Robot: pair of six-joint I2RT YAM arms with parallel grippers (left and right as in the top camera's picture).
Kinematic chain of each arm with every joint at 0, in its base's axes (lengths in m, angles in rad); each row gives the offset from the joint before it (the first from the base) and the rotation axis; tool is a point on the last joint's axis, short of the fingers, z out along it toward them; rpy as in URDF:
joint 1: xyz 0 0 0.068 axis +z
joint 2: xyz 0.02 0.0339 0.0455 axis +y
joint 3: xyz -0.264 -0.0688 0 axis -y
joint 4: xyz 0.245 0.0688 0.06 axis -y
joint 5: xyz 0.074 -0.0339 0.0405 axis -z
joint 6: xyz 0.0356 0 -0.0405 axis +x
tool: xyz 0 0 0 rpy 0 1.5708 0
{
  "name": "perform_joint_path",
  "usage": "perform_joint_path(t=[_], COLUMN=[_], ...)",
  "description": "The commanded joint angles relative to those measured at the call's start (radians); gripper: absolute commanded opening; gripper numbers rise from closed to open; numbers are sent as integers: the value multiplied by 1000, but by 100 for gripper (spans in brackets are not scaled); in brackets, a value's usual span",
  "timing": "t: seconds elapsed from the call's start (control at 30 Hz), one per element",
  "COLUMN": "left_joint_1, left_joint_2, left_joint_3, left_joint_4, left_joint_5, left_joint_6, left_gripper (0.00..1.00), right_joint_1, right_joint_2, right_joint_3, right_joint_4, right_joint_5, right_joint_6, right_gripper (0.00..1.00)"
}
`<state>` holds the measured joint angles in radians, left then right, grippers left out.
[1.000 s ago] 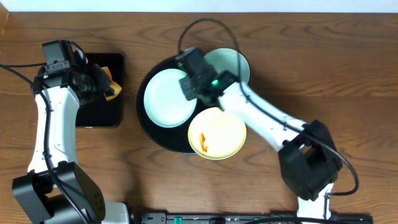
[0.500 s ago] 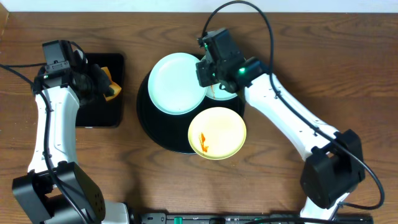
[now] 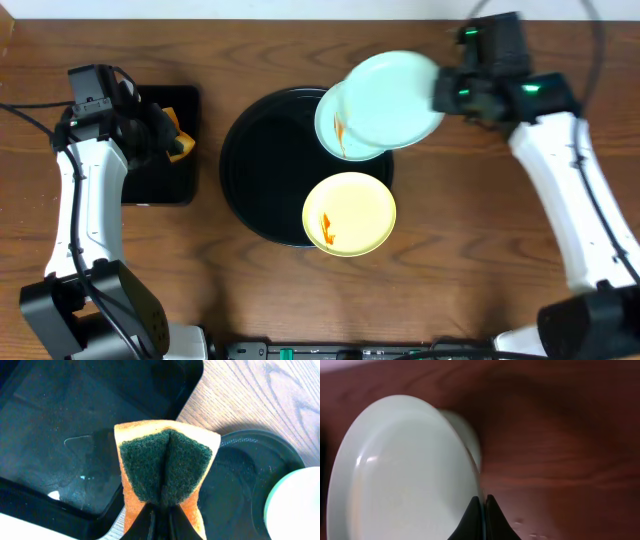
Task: Clean dirty plates on tray and stack at the side
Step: 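Carry the green plate with right gripper to the table's right side, then release the green plate on the table and withdraw right gripper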
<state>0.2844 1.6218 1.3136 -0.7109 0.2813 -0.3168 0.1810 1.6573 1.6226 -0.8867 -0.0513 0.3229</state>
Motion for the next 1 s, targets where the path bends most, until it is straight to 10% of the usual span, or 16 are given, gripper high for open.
perform_joint_path(t=[0.0,0.97], left_joint_1=[3,3], left_joint_2=[10,10], left_joint_3=[14,14], left_joint_4=[0,-3], left_joint_5=[-13,-13], left_joint_6=[10,32], left_gripper=[7,7], right_joint_1=[-98,-352], right_joint_2=[-42,-17], right_joint_3=[-60,-665], right_joint_4=[-2,530], right_joint_5=[-1,88], right_joint_6=[13,-100], right_gripper=[1,1])
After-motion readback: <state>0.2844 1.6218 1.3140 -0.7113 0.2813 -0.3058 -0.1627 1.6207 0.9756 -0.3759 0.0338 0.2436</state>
